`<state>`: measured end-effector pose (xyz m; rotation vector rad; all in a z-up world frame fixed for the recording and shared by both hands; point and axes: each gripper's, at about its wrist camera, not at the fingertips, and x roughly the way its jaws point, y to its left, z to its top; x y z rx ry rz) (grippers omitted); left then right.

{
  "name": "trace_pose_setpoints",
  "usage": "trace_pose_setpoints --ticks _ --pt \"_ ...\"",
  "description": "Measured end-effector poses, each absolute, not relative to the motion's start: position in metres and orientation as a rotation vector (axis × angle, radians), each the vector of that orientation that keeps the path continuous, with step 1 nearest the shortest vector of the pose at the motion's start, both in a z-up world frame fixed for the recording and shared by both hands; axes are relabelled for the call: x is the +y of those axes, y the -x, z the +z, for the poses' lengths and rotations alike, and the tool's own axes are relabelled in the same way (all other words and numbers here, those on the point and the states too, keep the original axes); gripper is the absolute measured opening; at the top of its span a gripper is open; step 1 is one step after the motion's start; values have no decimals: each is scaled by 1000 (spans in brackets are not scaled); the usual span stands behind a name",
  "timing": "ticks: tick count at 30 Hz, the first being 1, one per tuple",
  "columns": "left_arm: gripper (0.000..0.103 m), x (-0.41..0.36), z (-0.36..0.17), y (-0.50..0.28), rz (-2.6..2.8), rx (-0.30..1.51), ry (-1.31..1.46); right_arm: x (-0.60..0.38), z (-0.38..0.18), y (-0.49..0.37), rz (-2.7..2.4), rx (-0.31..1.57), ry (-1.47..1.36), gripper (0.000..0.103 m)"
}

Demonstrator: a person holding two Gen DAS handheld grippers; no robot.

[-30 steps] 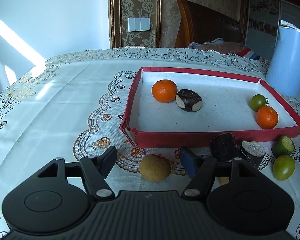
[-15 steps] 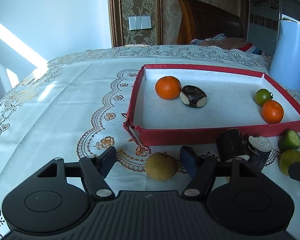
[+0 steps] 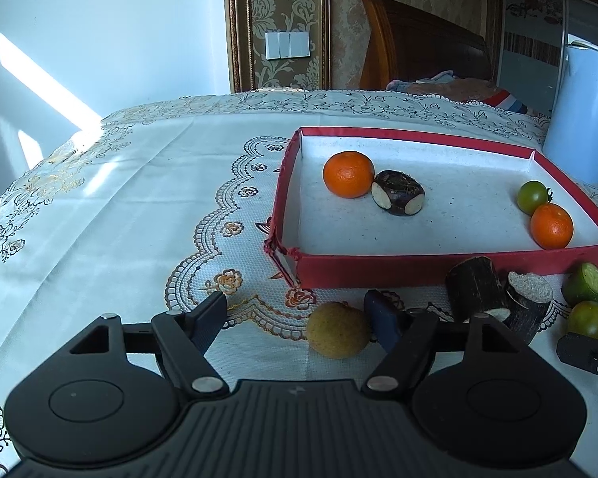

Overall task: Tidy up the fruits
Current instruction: 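Move the left tool to a brown round fruit while the right tool approaches a green tomato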

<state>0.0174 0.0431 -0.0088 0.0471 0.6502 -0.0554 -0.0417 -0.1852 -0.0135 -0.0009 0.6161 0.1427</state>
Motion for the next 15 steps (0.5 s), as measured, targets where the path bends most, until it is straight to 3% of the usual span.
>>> trace_pose_setpoints --ticks 4,9,15 --pt "75 44 -9 -13 -63 643 -60 -185 -15 41 144 618 -2 64" --pt "58 44 -8 -8 -87 634 -68 -184 -15 41 143 617 4 64" --pt "51 40 -8 -6 -101 625 -85 -185 -16 41 143 616 -2 60"
